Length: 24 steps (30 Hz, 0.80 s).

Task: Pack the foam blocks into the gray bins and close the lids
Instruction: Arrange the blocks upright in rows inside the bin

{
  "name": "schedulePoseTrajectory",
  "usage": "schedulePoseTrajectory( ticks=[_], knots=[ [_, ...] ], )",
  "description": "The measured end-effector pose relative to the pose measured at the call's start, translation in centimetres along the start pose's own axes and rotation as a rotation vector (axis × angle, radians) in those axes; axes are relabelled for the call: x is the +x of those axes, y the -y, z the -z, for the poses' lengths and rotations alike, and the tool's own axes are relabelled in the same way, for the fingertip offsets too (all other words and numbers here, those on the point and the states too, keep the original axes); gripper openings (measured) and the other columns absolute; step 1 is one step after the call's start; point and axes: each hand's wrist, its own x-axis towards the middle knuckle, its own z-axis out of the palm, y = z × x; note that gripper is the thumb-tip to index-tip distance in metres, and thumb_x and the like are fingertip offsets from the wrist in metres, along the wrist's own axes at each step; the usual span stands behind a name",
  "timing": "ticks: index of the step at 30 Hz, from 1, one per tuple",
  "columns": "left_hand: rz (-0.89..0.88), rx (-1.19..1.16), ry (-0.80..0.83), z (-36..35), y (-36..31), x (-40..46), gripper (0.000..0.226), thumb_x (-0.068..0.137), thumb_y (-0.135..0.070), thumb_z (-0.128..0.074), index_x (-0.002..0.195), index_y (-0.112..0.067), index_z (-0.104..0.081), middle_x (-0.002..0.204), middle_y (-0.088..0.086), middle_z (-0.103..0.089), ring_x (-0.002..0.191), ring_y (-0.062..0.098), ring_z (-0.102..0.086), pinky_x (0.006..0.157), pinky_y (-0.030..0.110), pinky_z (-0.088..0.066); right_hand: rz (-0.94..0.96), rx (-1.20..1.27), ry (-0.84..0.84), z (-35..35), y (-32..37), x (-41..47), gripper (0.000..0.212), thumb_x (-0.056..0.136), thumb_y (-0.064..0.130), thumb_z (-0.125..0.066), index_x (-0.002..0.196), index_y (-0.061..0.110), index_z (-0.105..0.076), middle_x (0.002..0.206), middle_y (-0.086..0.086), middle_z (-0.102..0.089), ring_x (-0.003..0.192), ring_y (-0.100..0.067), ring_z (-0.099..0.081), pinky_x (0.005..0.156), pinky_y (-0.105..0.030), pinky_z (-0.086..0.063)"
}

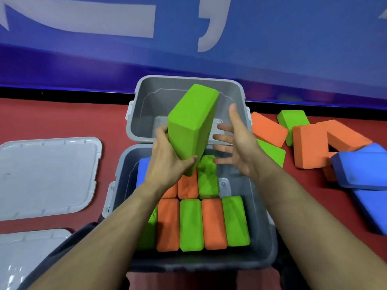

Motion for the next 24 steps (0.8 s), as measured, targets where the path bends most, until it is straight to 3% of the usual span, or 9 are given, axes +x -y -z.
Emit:
schedulePoseTrajectory(
  ticks=[3, 6, 10, 12, 14, 18, 22, 24],
  knots=[
    [-0.126, -0.020, 0.157, -2.3, -1.3, -1.3, 0.082, 0.072, -0.025, -0.087, 0.121, -0.045, -0.024, 0.136, -0.002, -0.051, 0.126, 0.013, -0.053, 0.099, 0.033, -0.049, 0.063, -0.089, 0.114, 0.1, 0.7, -3.3, 0.077, 0.070, 0.085, -0.061, 0.132, 0.040, -0.059, 0.123, 0.010, -0.071, 0.110, -0.021, -0.070, 0.083, -0.061, -0.057],
    [-0.181, -0.064, 0.338, -4.6, -1.9, -2.3, 0.074, 0.081, -0.010, -0.079, 0.124, -0.040, -0.027, 0.145, -0.005, -0.047, 0.135, 0.003, -0.046, 0.106, 0.033, -0.048, 0.155, -0.140, -0.047, 1.7, 0.0, -3.9, 0.053, 0.081, 0.061, -0.074, 0.127, 0.038, -0.060, 0.113, 0.009, -0.075, 0.092, -0.017, -0.076, 0.072, -0.055, -0.062],
    [-0.169, -0.064, 0.478, -6.4, -1.5, -3.0, 0.064, 0.088, 0.004, -0.061, 0.128, -0.032, -0.028, 0.145, -0.009, -0.046, 0.142, 0.001, -0.040, 0.109, 0.036, -0.046, 0.124, -0.232, -0.150, 4.6, -1.1, -3.6, 0.043, 0.082, 0.054, -0.077, 0.118, 0.034, -0.066, 0.109, 0.012, -0.075, 0.097, -0.015, -0.073, 0.080, -0.051, -0.062],
    [-0.104, -0.094, 0.518, -7.1, -0.9, -3.1, 0.058, 0.089, 0.011, -0.052, 0.128, -0.026, -0.029, 0.144, -0.015, -0.044, 0.137, -0.005, -0.043, 0.101, 0.031, -0.050, 0.080, -0.227, -0.142, 5.5, -1.9, -3.3, 0.043, 0.083, 0.052, -0.077, 0.120, 0.033, -0.066, 0.112, 0.011, -0.074, 0.100, -0.016, -0.072, 0.083, -0.053, -0.061],
    [-0.044, -0.104, 0.556, -7.8, -0.3, -3.1, 0.060, 0.090, 0.015, -0.047, 0.133, -0.022, -0.029, 0.145, -0.018, -0.044, 0.119, -0.013, -0.052, 0.089, 0.024, -0.048, 0.053, -0.230, -0.129, 6.1, -2.6, -3.0, 0.042, 0.085, 0.049, -0.076, 0.122, 0.032, -0.065, 0.113, 0.010, -0.074, 0.101, -0.017, -0.071, 0.085, -0.053, -0.060],
    [0.023, -0.099, 0.612, -9.0, 0.9, -3.0, 0.072, 0.088, 0.020, -0.040, 0.150, -0.014, -0.025, 0.146, -0.013, -0.044, 0.125, 0.005, -0.049, 0.099, 0.021, -0.042, 0.009, -0.181, -0.096, 7.0, -3.7, -1.9, 0.040, 0.086, 0.046, -0.077, 0.122, 0.030, -0.066, 0.110, 0.009, -0.076, 0.102, -0.017, -0.072, 0.088, -0.054, -0.059],
    [0.083, -0.056, 0.656, -9.5, 2.3, -3.2, 0.078, 0.087, 0.019, -0.037, 0.156, -0.015, -0.023, 0.155, -0.009, -0.041, 0.129, 0.011, -0.046, 0.084, 0.013, -0.043, -0.051, -0.157, -0.045, 7.2, -4.9, -0.7, 0.040, 0.087, 0.044, -0.077, 0.122, 0.029, -0.067, 0.112, 0.007, -0.076, 0.105, -0.020, -0.072, 0.090, -0.056, -0.058],
    [0.093, 0.012, 0.667, -9.5, 3.1, -3.7, 0.076, 0.091, 0.013, -0.041, 0.158, -0.016, -0.020, 0.159, -0.004, -0.037, 0.140, 0.017, -0.039, 0.102, 0.026, -0.043, -0.054, -0.157, -0.030, 6.8, -5.6, -0.4, 0.046, 0.087, 0.043, -0.077, 0.127, 0.029, -0.061, 0.117, 0.007, -0.074, 0.107, -0.020, -0.071, 0.091, -0.057, -0.057]
  ],
)
